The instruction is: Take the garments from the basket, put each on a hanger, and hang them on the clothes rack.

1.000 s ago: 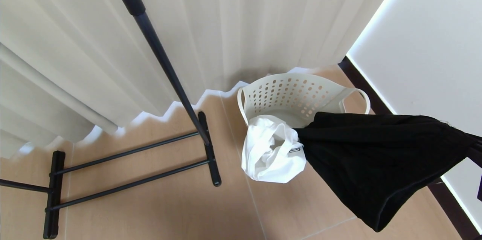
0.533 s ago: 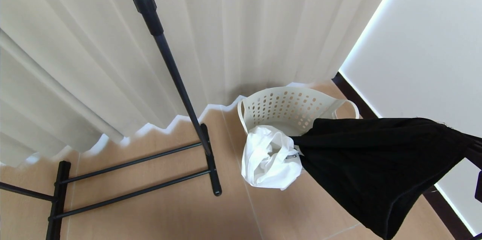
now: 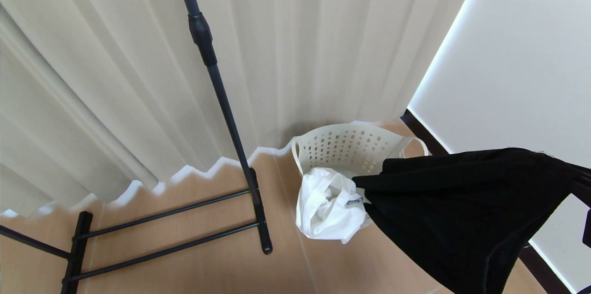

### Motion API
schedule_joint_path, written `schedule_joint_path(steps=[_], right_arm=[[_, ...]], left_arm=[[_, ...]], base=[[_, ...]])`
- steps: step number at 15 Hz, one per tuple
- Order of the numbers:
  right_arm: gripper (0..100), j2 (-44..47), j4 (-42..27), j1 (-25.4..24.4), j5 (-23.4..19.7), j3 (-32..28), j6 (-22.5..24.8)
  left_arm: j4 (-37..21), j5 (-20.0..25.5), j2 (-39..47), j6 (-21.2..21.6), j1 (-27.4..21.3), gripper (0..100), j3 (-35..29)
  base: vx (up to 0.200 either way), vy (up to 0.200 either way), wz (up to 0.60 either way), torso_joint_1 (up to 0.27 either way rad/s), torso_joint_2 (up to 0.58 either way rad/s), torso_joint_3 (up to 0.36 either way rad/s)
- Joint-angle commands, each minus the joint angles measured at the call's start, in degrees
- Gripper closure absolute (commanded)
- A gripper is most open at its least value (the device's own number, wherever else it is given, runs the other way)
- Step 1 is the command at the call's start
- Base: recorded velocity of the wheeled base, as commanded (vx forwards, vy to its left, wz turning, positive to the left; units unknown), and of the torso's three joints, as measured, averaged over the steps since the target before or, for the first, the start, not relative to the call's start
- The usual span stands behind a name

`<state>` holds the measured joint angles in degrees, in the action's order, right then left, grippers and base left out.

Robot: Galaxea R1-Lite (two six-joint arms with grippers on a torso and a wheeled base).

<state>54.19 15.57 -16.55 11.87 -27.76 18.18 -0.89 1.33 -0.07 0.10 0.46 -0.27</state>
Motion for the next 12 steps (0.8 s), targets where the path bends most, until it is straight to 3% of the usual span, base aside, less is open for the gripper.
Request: schedule_joint_path(steps=[1,8,12], right_arm=[[100,0.13,-0.01,0.12,-0.01,-0.02,0.02],[100,0.13,-0.01,0.12,0.08,0.07,0.02],[100,0.13,-0.01,0.12,0.08,0.07,0.02]], left_arm=[[0.01,-0.01,0.07,-0.01,-0.02,0,0.0],[0.01,-0.01,0.07,-0.01,0.06,0,0.0],[0.01,-0.01,0.07,-0.01,-0.02,0,0.0]], base=[[0.0,0.0,0.0,0.002,-0.02,0.168],[0.0,0.0,0.0,0.043,-0.37,-0.128],[0.0,0.0,0.0,0.104,-0.46,-0.292]])
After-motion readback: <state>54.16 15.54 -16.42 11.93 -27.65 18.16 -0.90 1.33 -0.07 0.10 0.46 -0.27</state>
